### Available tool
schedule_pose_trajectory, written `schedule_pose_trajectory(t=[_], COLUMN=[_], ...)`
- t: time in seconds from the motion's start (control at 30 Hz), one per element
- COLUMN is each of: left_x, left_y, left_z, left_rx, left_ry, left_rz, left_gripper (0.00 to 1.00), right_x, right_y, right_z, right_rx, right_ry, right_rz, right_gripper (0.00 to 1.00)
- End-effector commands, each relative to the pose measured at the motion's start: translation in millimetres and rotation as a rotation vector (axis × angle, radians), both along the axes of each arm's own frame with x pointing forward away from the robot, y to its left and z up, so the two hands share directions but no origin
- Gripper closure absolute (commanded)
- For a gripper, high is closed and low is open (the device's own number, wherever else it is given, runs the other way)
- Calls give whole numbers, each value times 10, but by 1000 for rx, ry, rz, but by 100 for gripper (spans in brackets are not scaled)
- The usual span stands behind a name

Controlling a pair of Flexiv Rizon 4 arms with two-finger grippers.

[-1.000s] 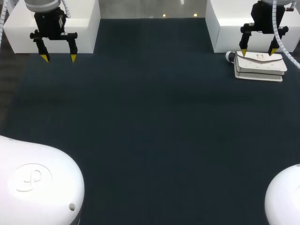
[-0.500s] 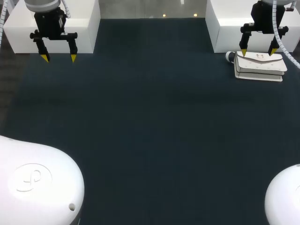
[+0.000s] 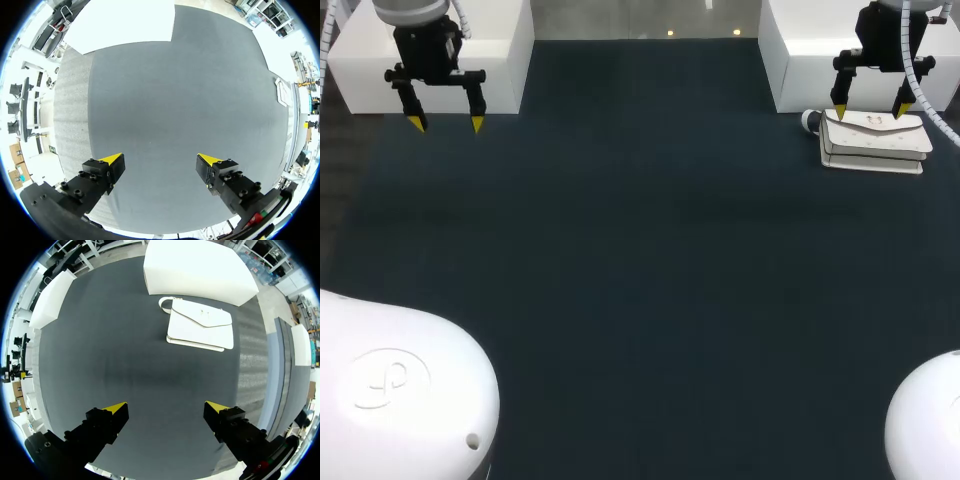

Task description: Pick up the bag, open it, inspect its contents, close it, and place it on the opposite side

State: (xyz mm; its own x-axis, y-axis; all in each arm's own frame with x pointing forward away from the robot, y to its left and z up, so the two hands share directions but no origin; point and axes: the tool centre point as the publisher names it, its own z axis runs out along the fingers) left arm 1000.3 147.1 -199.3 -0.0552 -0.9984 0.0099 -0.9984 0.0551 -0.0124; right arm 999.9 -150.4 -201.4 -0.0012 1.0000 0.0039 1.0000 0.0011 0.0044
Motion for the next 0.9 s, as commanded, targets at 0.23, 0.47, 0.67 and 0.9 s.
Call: schedule_pose_trajectory(t=[0.23,0.47,0.67,0.9], left_x=[-120,-192,-263,-346], left_y=[-108,-241,-447,-660], left_z=[-41,-129,-188,-276], left_rx=[-200,-341,-335,-402], left_ry=[-165,-317,-421,-504], left_rz=[-333,-642,-873,-1065], left_gripper=[0,0,0,0], right_x=[132,279,392,536], right_y=[-315,-646,-872,-1096], right_z=[-171,-306,-423,-641], right_rx=[36,64,105,144], right_ry=[16,1,-18,6], right_rz=[-69,-115,-122,-126], right_gripper=[0,0,0,0])
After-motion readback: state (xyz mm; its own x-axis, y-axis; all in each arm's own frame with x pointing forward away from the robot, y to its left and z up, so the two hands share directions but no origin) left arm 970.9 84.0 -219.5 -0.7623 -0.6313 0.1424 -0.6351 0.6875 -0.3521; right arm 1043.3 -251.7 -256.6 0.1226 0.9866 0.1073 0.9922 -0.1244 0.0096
